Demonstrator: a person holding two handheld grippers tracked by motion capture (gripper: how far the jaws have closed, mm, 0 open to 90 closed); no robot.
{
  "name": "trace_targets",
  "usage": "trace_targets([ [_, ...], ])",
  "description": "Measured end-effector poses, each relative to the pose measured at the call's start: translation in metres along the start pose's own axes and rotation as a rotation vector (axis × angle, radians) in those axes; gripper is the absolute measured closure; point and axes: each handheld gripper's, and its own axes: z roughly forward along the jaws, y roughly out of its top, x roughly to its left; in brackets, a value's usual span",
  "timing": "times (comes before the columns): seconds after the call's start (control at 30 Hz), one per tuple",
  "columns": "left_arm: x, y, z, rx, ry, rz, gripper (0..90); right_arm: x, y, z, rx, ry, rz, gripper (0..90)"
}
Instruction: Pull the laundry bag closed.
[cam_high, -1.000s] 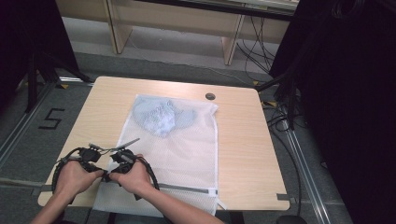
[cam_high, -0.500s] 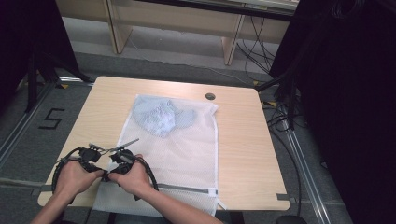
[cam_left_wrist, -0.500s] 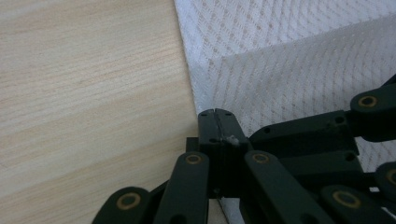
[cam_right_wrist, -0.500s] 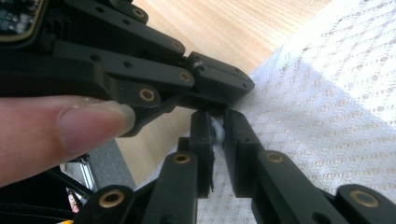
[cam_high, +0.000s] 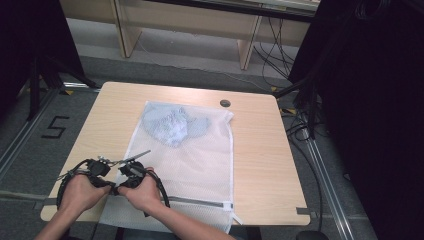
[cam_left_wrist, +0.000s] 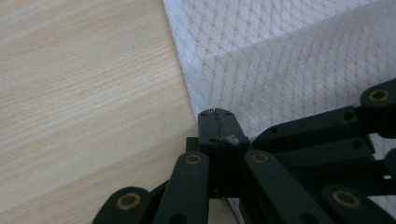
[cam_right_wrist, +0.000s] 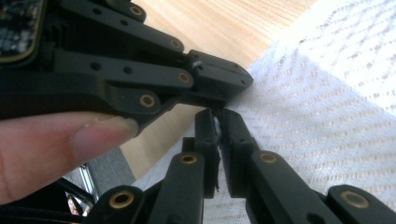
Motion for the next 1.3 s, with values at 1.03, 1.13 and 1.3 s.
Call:
trace_targets([
  [1.03, -0.004, -0.003, 0.001, -0.035, 0.021, 0.048, 89.9, -0.002, -0.007, -0.015, -0.019, -0.038, 0.041, 87.1],
  [1.13, -0.004, -0.003, -0.001, -0.011, 0.027, 0.060, 89.9, -0.001, -0.009, -0.016, -0.024, -0.043, 0.024, 87.1],
  [1.3, -0.004, -0.003, 0.001, -0.035, 0.019, 0.026, 89.9, 0.001, -0.010, -0.017, -0.036, -0.076, -0.018, 87.1],
])
